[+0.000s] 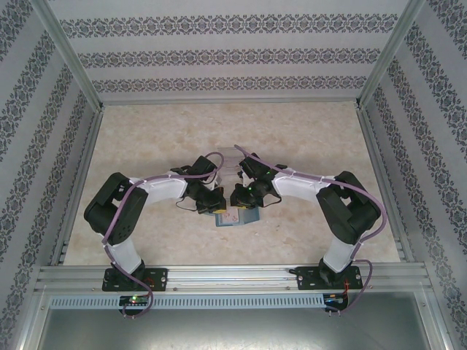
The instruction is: Take the credit cards out of the card holder
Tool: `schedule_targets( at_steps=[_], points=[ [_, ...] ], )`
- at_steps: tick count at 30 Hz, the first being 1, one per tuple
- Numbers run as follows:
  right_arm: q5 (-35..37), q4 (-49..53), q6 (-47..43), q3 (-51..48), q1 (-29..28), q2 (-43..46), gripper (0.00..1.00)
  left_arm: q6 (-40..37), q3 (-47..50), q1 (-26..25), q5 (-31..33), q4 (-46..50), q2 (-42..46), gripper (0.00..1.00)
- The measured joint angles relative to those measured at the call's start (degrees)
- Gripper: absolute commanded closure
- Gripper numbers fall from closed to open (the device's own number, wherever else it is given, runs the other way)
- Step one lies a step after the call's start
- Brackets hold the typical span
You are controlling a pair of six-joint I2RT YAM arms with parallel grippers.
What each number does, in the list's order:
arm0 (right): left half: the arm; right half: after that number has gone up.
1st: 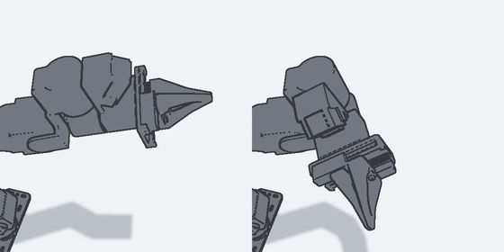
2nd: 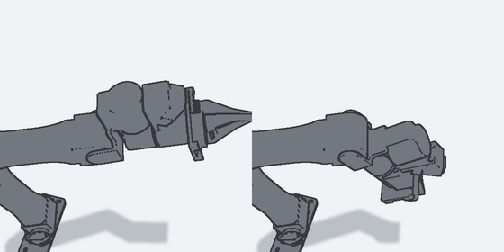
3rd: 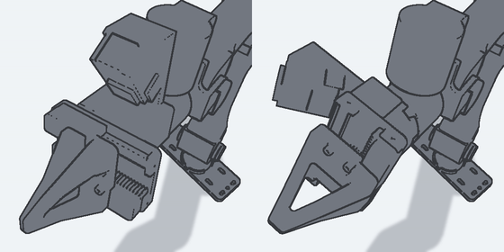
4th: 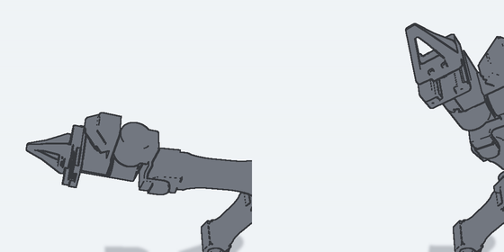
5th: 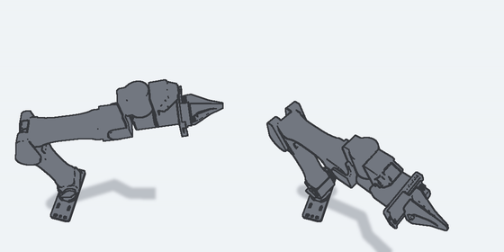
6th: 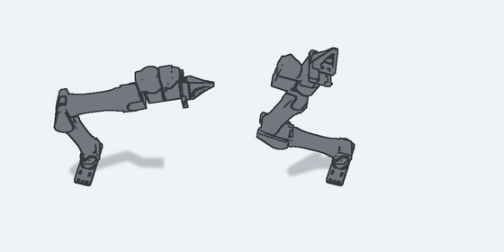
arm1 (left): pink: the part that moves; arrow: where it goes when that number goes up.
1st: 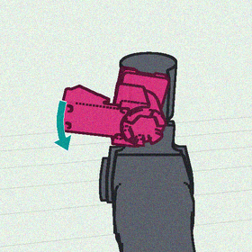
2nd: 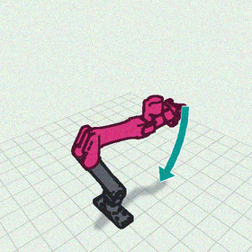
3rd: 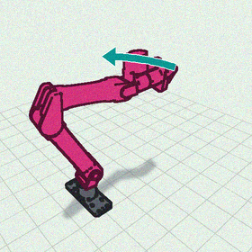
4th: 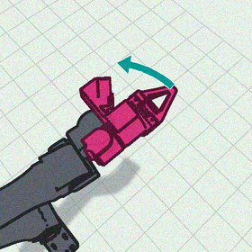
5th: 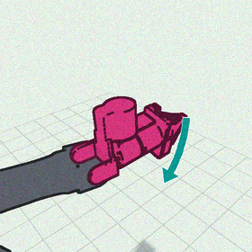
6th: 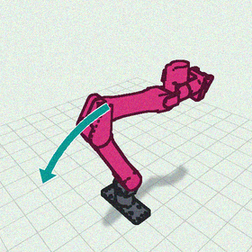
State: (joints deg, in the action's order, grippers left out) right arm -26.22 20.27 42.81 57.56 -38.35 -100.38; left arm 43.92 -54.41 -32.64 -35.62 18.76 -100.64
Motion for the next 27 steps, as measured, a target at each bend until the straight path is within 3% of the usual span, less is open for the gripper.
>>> schedule_targets(
  at_steps=[27],
  points=[
    [3.4, 4.9, -1.4, 1.6, 0.0, -1.8, 0.78, -1.0, -1.3, 0.0, 1.6, 1.7, 0.0, 1.00]
  ],
)
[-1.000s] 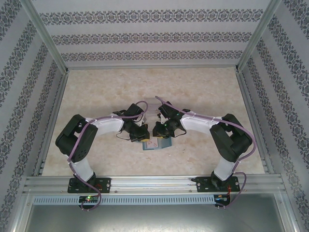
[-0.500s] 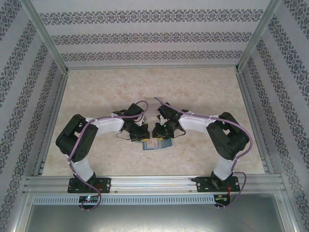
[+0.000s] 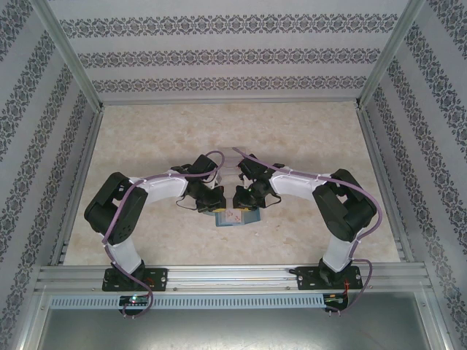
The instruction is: Take the credit cards out of the card holder
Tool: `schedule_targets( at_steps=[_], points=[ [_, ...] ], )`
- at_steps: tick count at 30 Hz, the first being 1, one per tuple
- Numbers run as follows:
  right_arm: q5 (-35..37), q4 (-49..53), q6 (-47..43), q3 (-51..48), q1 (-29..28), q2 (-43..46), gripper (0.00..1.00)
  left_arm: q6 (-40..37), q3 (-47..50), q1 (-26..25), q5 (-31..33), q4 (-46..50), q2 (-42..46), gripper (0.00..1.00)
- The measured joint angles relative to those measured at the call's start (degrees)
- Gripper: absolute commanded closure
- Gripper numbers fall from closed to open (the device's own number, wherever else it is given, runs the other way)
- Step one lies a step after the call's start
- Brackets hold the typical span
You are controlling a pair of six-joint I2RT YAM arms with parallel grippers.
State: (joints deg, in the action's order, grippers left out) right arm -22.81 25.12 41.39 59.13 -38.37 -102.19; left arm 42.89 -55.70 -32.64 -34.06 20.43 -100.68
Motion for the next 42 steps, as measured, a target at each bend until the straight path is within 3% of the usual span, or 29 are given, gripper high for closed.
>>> schedule_targets(
  at_steps=[42],
  points=[
    [-0.4, -0.1, 0.0, 0.0, 1.2, -0.3, 0.74, -4.2, -8.7, -2.7, 4.3, 9.9, -4.9, 1.00]
  ],
)
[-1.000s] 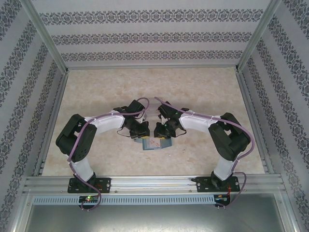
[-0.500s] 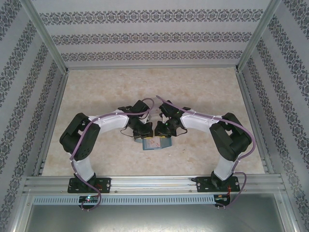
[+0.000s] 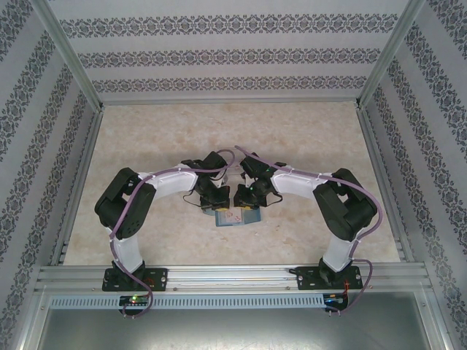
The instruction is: Take the credit cards out of the card holder
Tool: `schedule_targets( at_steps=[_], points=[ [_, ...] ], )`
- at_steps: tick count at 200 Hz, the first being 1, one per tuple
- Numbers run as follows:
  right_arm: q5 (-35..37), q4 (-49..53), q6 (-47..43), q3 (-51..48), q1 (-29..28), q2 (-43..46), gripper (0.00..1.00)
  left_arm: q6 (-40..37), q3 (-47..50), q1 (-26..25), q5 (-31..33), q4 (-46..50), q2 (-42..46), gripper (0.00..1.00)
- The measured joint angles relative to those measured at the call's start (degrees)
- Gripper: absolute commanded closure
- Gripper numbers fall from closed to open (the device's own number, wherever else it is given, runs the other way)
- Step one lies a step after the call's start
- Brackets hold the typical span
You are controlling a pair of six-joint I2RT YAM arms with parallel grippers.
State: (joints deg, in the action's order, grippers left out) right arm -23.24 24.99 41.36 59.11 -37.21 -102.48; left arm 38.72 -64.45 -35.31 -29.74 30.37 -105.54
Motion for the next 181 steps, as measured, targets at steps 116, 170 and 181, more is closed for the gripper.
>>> schedule_targets(
  at_steps=[116, 170, 181],
  points=[
    [-4.1, -3.9, 0.2, -1.6, 1.2, -0.7, 0.84, -0.2, -0.4, 0.0, 0.0, 0.3, -0.3, 1.00],
    [-4.3, -3.9, 0.3, -1.9, 1.5, 0.8, 0.93, -0.2, -0.4, 0.0, 0.0, 0.5, -0.4, 1.00],
    [-4.3, -3.8, 0.3, -1.9, 1.5, 1.1, 0.96, -0.2, -0.5, 0.0, 0.0, 0.5, -0.4, 1.00]
  ],
)
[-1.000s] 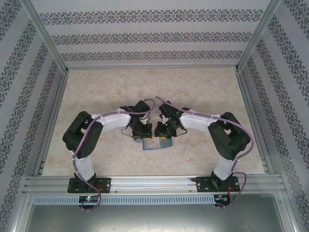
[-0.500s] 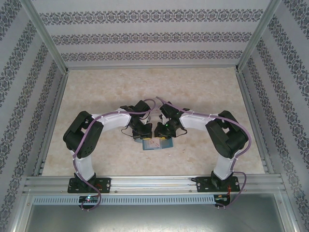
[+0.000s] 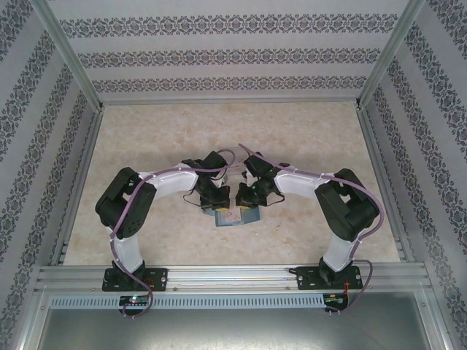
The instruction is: Take the credit cards out of the card holder
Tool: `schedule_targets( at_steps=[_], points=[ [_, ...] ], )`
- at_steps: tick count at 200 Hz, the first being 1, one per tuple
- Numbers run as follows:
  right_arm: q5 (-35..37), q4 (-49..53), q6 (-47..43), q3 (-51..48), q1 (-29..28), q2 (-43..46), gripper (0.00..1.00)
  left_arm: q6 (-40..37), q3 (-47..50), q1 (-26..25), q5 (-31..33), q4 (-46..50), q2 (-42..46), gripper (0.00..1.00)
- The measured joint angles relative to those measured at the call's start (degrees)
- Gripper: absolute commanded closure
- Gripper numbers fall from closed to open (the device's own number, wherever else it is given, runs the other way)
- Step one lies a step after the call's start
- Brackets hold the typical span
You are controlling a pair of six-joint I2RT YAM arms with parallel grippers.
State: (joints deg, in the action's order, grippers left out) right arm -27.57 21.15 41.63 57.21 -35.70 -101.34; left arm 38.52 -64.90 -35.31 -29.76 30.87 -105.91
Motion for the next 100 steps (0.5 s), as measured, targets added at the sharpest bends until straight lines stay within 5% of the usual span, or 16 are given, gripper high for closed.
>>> schedule_targets(
  at_steps=[100],
  points=[
    [5.8, 6.6, -4.6, 2.7, 0.0, 0.5, 1.00, 0.0, -0.2, 0.0, 0.2, 0.2, -0.3, 1.00]
  ],
)
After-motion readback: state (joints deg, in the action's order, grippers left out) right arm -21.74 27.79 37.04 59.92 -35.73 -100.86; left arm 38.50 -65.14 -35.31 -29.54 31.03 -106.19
